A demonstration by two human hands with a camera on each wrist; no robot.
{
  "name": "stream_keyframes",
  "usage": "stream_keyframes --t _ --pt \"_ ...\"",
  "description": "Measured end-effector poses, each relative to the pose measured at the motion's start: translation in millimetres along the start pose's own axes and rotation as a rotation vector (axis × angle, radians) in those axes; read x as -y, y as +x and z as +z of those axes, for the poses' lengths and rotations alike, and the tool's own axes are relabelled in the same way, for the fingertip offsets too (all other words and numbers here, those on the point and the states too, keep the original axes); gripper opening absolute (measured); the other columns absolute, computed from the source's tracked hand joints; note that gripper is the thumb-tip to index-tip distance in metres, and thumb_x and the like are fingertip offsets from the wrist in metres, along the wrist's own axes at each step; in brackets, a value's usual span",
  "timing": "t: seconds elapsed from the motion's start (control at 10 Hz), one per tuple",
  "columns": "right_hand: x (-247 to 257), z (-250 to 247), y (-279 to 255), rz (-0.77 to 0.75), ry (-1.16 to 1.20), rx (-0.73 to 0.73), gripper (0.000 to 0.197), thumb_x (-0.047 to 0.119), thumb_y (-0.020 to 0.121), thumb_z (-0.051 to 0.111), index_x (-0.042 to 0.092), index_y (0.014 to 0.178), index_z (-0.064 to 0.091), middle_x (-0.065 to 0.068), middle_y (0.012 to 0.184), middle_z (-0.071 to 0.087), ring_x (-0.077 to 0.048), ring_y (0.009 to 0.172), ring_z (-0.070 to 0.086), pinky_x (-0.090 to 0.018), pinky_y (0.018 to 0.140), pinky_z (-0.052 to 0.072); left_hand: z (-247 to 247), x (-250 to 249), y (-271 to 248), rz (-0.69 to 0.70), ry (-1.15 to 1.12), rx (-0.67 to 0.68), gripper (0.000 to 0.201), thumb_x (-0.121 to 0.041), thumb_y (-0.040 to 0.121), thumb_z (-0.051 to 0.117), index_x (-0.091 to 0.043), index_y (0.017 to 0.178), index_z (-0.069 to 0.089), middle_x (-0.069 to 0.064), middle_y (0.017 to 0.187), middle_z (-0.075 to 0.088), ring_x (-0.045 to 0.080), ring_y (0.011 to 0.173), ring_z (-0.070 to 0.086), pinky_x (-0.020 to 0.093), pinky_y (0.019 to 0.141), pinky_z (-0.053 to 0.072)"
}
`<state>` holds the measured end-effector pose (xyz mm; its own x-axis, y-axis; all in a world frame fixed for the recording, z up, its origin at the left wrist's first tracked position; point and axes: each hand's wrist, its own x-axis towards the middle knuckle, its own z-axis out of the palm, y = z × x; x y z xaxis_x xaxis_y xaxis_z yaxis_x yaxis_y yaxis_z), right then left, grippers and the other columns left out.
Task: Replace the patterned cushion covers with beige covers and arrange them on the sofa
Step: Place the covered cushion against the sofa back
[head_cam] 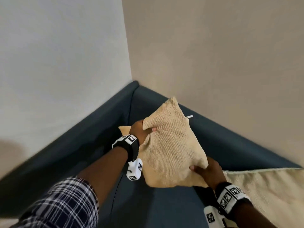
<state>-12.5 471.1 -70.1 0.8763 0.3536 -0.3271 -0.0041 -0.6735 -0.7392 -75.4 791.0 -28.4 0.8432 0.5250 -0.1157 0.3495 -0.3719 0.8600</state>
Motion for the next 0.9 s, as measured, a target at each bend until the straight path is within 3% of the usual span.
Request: stream_keyframes --t 0.2,0.3,0.4,0.5,0.6,0.7,0.9 --pt "-14.5 -2.7 82.3 0.064 -0.204 0.001 0.035 0.054 0.069 0.082 0.032 0.091 0.066 0.01 0.086 0.07 -0.015 0.083 0.066 -0.031 0.072 0.05 36.7 22.5 70.2 -0.006 0.16 0.019 0.042 -0.03 0.092 0.069 -0.008 0.126 0.058 0.011 0.125 0.063 0.028 0.115 0.06 0.029 0.089 0.04" --pt "-22.5 0.8 98.7 0.139 -0.286 0.063 0.031 0.054 0.075 0.079 0.035 0.092 0.062 0.009 0.086 0.066 -0.019 0.086 0.063 -0.031 0.076 0.047 60.4 41.2 74.2 -0.062 0.192 0.039 0.061 -0.026 0.092 0.069 -0.014 0.146 0.042 0.008 0.145 0.045 0.025 0.131 0.049 0.031 0.105 0.04" --pt "-31.2 11.6 105.1 0.207 -0.34 0.025 0.046 0.06 0.076 0.075 0.027 0.105 0.062 -0.002 0.101 0.069 -0.028 0.096 0.064 -0.038 0.084 0.052 81.9 57.7 61.5 0.025 0.301 0.202 0.077 -0.022 0.091 0.069 -0.027 0.156 0.028 0.005 0.161 0.023 0.024 0.145 0.034 0.039 0.116 0.035" --pt "-33.7 21.6 102.0 0.245 -0.447 -0.024 0.061 0.071 0.078 0.065 0.034 0.125 0.054 -0.002 0.12 0.066 -0.032 0.112 0.061 -0.051 0.098 0.046 99.3 65.4 45.3 0.082 0.365 0.353 0.08 -0.021 0.092 0.069 -0.037 0.157 0.024 0.001 0.167 0.006 0.021 0.15 0.023 0.036 0.119 0.031" --pt "-26.1 24.3 91.1 0.257 -0.506 -0.057 0.069 0.07 0.081 0.062 0.038 0.139 0.042 -0.002 0.14 0.054 -0.034 0.131 0.046 -0.06 0.104 0.035 110.5 64.8 32.1 0.085 0.382 0.403 0.077 -0.022 0.092 0.07 -0.037 0.155 0.028 0.0 0.168 0.003 0.022 0.151 0.021 0.036 0.119 0.031" --pt "-20.8 17.4 72.3 0.244 -0.505 -0.099 0.076 0.063 0.082 0.067 0.035 0.145 0.036 -0.004 0.15 0.042 -0.034 0.139 0.036 -0.061 0.107 0.033 112.4 56.6 20.0 0.063 0.351 0.393 0.075 -0.024 0.093 0.069 -0.036 0.155 0.029 -0.001 0.168 0.007 0.019 0.152 0.02 0.035 0.12 0.03" --pt "-17.4 -8.5 15.8 0.115 -0.456 -0.22 0.081 0.054 0.083 0.073 0.029 0.149 0.034 -0.004 0.157 0.035 -0.034 0.143 0.033 -0.06 0.11 0.035 94.5 15.6 -18.2 0.054 0.315 0.328 0.076 -0.024 0.094 0.068 -0.028 0.157 0.027 0.0 0.166 0.014 0.019 0.15 0.026 0.034 0.12 0.029"
